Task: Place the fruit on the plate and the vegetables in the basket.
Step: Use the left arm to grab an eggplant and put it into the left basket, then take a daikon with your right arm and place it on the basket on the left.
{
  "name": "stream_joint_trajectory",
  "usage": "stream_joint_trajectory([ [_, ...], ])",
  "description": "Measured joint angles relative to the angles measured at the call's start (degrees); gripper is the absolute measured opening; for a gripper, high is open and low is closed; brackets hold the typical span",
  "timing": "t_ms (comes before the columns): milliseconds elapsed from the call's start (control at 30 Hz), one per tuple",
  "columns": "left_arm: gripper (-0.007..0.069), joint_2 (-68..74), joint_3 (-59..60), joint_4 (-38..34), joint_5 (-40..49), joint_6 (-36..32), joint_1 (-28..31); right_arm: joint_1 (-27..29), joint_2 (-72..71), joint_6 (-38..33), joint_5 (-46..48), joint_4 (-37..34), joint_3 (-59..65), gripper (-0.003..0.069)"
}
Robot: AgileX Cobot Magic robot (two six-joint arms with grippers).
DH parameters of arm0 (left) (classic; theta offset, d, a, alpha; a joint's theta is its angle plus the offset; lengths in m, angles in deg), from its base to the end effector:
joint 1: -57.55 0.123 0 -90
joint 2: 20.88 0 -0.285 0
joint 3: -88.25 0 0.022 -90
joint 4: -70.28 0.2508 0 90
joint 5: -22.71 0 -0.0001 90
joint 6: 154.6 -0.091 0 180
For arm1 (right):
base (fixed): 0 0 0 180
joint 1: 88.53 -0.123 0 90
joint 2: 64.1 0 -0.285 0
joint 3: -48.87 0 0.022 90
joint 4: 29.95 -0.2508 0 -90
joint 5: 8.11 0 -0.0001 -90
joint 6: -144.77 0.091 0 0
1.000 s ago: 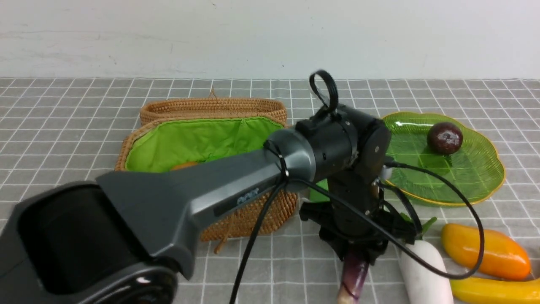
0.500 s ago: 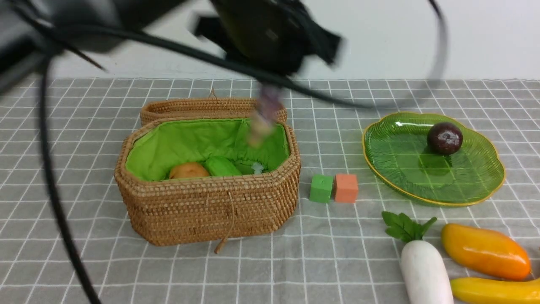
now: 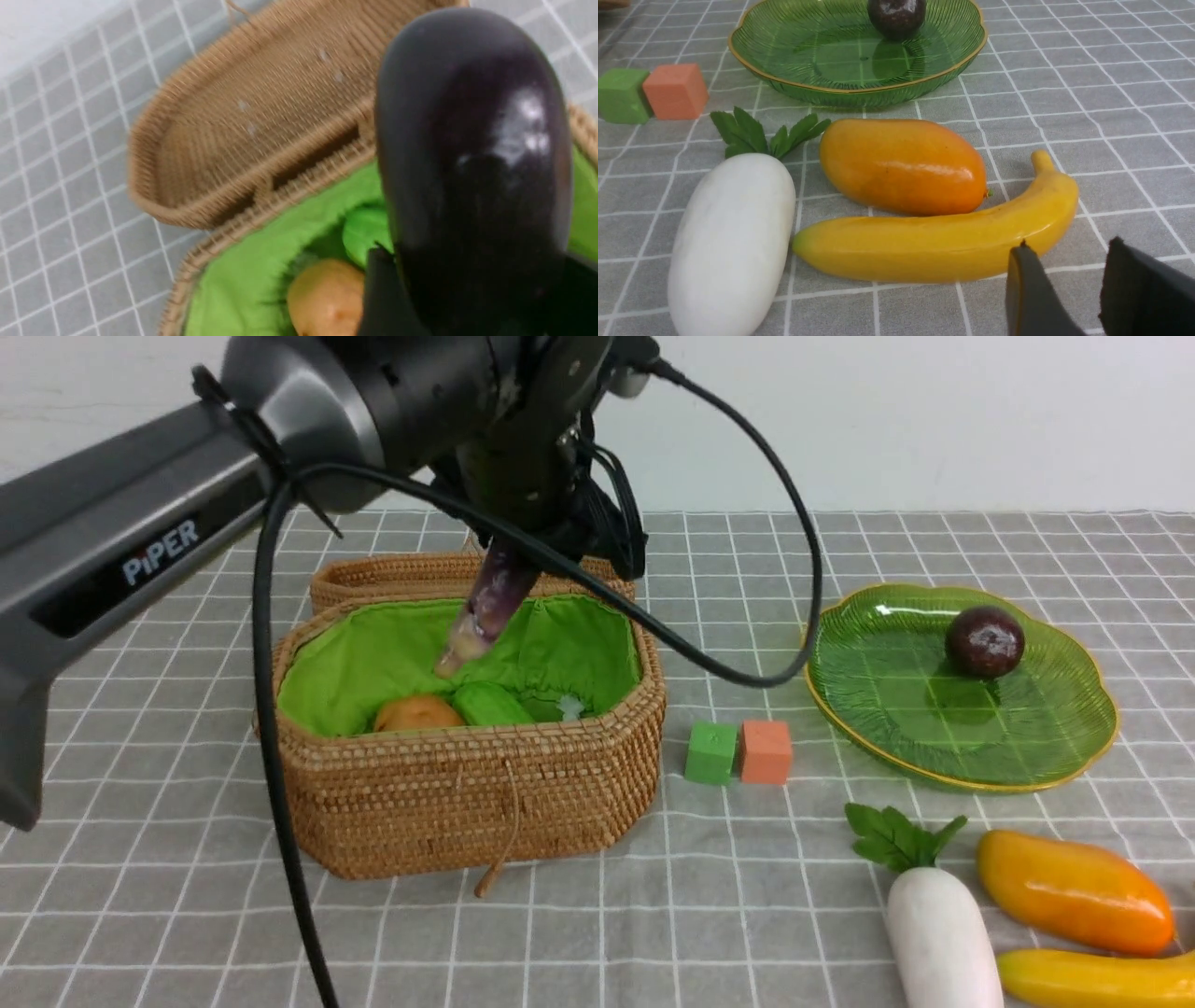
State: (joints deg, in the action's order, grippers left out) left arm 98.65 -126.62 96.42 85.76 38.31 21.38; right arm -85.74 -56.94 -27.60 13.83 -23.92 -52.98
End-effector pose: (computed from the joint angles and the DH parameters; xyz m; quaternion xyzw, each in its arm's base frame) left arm 0.3730 -0.2284 0.3475 0.2301 0.9079 0.0896 0.3387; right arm 0.0520 -0.0061 0.1741 0.0455 0.8032 -0.0197 0.5936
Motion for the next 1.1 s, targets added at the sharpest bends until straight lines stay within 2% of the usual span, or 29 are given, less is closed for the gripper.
stream_joint_trajectory([
  [33,0.0458,0.0,0.2,0.0,0.0,-0.1,0.0,0.0,0.0,0.0,0.0,0.0,0.0,0.0240],
  [67,0.0510,-0.2,1.8,-0.1,-0.1,-0.1,0.0,0.0,0.0,0.0,0.0,0.0,0.0,0.0240],
  [133,0.0551,-0.9,3.4,-0.1,-1.2,-0.3,0.2,0.0,0.0,0.0,0.0,0.0,0.0,0.0240],
  [233,0.0581,-3.6,7.4,-0.1,-3.0,-0.3,0.7,0.0,0.0,0.0,0.0,0.0,0.0,0.0240],
  [467,0.0565,-15.7,14.3,1.6,-4.2,-0.5,0.9,0.0,0.0,0.0,0.0,0.0,0.0,0.0240],
  [700,0.0498,-31.7,16.0,1.8,6.6,1.6,0.9,0.0,0.0,0.0,0.0,0.0,0.0,0.0240],
  [800,0.0386,-41.2,19.0,-0.6,7.6,5.6,0.9,0.0,0.0,0.0,0.0,0.0,0.0,0.0240],
  [900,0.0290,-47.0,23.1,-4.8,7.6,6.7,0.9,0.0,0.0,0.0,0.0,0.0,0.0,0.0240],
  [967,0.0151,-52.9,29.6,-10.6,7.6,7.0,0.9,0.0,0.0,0.0,0.0,0.0,0.0,0.0240],
  [1000,0.0127,-53.8,30.2,-11.5,7.6,7.0,0.9,0.0,0.0,0.0,0.0,0.0,0.0,0.0240],
  [1033,0.0036,-57.3,36.4,-15.2,7.6,6.6,0.9,0.0,0.0,0.0,0.0,0.0,0.0,0.0240],
  [1100,-0.0013,-60.8,42.6,-19.3,7.6,5.3,0.9,0.0,0.0,0.0,0.0,0.0,0.0,0.0240],
])
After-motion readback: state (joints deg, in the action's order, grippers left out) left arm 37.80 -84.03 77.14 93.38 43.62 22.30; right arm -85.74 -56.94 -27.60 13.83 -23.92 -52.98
